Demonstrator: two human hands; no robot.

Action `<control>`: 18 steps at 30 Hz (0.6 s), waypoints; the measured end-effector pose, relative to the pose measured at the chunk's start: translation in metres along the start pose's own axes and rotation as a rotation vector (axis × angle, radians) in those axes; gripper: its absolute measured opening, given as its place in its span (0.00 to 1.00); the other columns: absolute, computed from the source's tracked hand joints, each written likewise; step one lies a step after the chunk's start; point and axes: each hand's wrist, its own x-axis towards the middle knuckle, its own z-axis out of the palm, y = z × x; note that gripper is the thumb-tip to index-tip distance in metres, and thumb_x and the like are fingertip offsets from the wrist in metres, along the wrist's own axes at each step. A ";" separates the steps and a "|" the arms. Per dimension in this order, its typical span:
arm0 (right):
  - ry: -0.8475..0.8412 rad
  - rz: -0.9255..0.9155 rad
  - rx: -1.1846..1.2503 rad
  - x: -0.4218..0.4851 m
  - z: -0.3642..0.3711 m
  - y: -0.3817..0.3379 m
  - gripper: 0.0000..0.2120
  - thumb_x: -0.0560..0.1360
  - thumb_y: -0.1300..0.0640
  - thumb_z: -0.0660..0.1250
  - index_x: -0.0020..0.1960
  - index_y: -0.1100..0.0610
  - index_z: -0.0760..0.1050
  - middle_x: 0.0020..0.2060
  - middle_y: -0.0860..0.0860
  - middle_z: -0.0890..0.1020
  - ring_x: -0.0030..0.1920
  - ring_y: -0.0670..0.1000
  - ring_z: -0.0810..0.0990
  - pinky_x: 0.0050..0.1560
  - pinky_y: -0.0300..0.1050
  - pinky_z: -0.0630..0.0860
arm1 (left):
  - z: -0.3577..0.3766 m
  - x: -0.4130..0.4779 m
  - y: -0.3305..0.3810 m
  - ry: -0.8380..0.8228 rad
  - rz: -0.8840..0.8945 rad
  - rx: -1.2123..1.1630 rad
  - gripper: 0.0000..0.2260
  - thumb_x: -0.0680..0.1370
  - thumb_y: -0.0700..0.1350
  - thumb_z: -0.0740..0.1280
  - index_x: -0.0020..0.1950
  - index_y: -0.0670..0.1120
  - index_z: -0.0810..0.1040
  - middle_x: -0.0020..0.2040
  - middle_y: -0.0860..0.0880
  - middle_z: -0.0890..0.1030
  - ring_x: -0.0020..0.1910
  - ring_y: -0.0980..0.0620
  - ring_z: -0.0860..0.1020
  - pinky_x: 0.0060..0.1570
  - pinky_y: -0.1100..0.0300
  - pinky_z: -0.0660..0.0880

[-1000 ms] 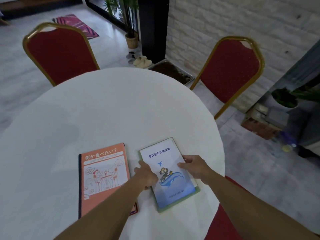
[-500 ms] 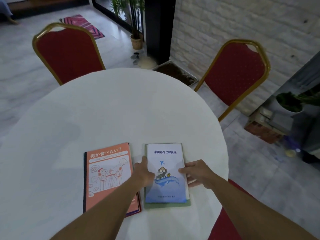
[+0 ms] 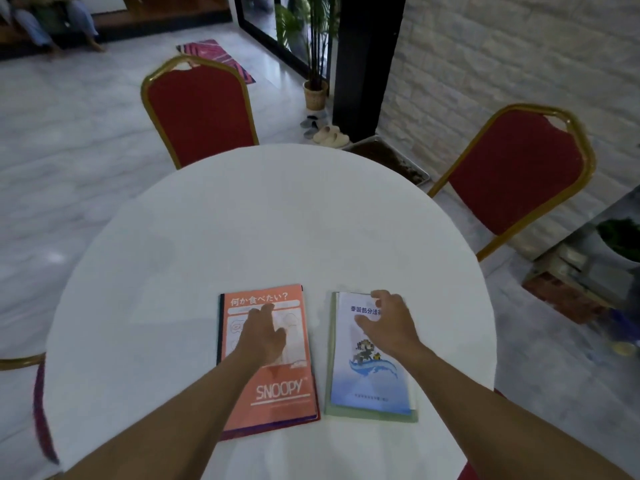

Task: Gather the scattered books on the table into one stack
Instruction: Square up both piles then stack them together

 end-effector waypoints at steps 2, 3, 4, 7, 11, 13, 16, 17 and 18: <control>-0.097 -0.065 -0.018 -0.001 0.018 -0.019 0.30 0.73 0.52 0.74 0.72 0.55 0.70 0.61 0.54 0.76 0.63 0.54 0.77 0.65 0.47 0.74 | -0.013 -0.002 -0.022 0.042 -0.039 0.046 0.27 0.80 0.45 0.64 0.77 0.43 0.62 0.74 0.39 0.65 0.72 0.40 0.69 0.69 0.50 0.70; -0.130 -0.094 -0.033 -0.001 0.027 -0.026 0.30 0.73 0.52 0.74 0.72 0.55 0.70 0.61 0.54 0.76 0.62 0.54 0.78 0.63 0.46 0.73 | -0.018 -0.004 -0.030 0.064 -0.060 0.068 0.26 0.79 0.45 0.64 0.76 0.42 0.63 0.73 0.39 0.67 0.71 0.40 0.69 0.68 0.50 0.70; -0.154 -0.115 -0.056 -0.002 0.034 -0.033 0.30 0.73 0.53 0.74 0.73 0.56 0.69 0.61 0.55 0.77 0.60 0.53 0.78 0.62 0.45 0.73 | -0.021 -0.006 -0.036 0.084 -0.090 0.081 0.25 0.79 0.46 0.64 0.75 0.42 0.64 0.71 0.38 0.68 0.69 0.40 0.69 0.67 0.50 0.69; -0.243 -0.118 -0.108 -0.003 0.062 -0.054 0.34 0.73 0.52 0.74 0.76 0.58 0.67 0.66 0.56 0.78 0.61 0.53 0.79 0.63 0.46 0.73 | -0.031 -0.012 -0.061 0.096 -0.191 0.076 0.24 0.79 0.47 0.65 0.72 0.42 0.65 0.68 0.39 0.68 0.67 0.41 0.69 0.64 0.51 0.71; -0.339 -0.065 -0.251 -0.004 0.089 -0.071 0.26 0.73 0.49 0.73 0.65 0.59 0.73 0.61 0.55 0.81 0.60 0.57 0.81 0.59 0.51 0.79 | -0.033 -0.011 -0.081 0.020 -0.248 -0.143 0.24 0.78 0.44 0.67 0.72 0.41 0.65 0.68 0.38 0.69 0.65 0.39 0.74 0.62 0.47 0.77; -0.347 -0.021 -0.266 -0.004 0.098 -0.074 0.24 0.72 0.48 0.74 0.61 0.59 0.73 0.57 0.54 0.82 0.56 0.56 0.82 0.55 0.50 0.80 | -0.033 -0.011 -0.085 0.009 -0.260 -0.280 0.24 0.78 0.42 0.68 0.71 0.41 0.65 0.67 0.38 0.72 0.63 0.39 0.77 0.57 0.43 0.80; -0.321 0.055 -0.246 -0.004 0.109 -0.076 0.28 0.70 0.47 0.78 0.63 0.58 0.71 0.56 0.53 0.79 0.56 0.54 0.80 0.50 0.46 0.78 | -0.033 -0.009 -0.088 0.023 -0.300 -0.359 0.26 0.78 0.42 0.68 0.73 0.42 0.63 0.68 0.39 0.72 0.63 0.39 0.78 0.55 0.43 0.81; -0.316 0.071 -0.249 -0.005 0.111 -0.077 0.29 0.70 0.46 0.78 0.62 0.58 0.70 0.55 0.52 0.78 0.55 0.53 0.79 0.48 0.45 0.76 | -0.033 -0.009 -0.088 0.027 -0.316 -0.378 0.26 0.78 0.43 0.69 0.74 0.42 0.63 0.68 0.39 0.72 0.63 0.39 0.78 0.55 0.43 0.81; -0.313 0.082 -0.254 -0.004 0.112 -0.078 0.29 0.69 0.46 0.79 0.61 0.58 0.70 0.53 0.51 0.78 0.53 0.52 0.78 0.46 0.44 0.75 | -0.032 -0.007 -0.088 0.027 -0.327 -0.388 0.26 0.78 0.44 0.69 0.73 0.43 0.63 0.68 0.40 0.72 0.63 0.39 0.78 0.55 0.43 0.81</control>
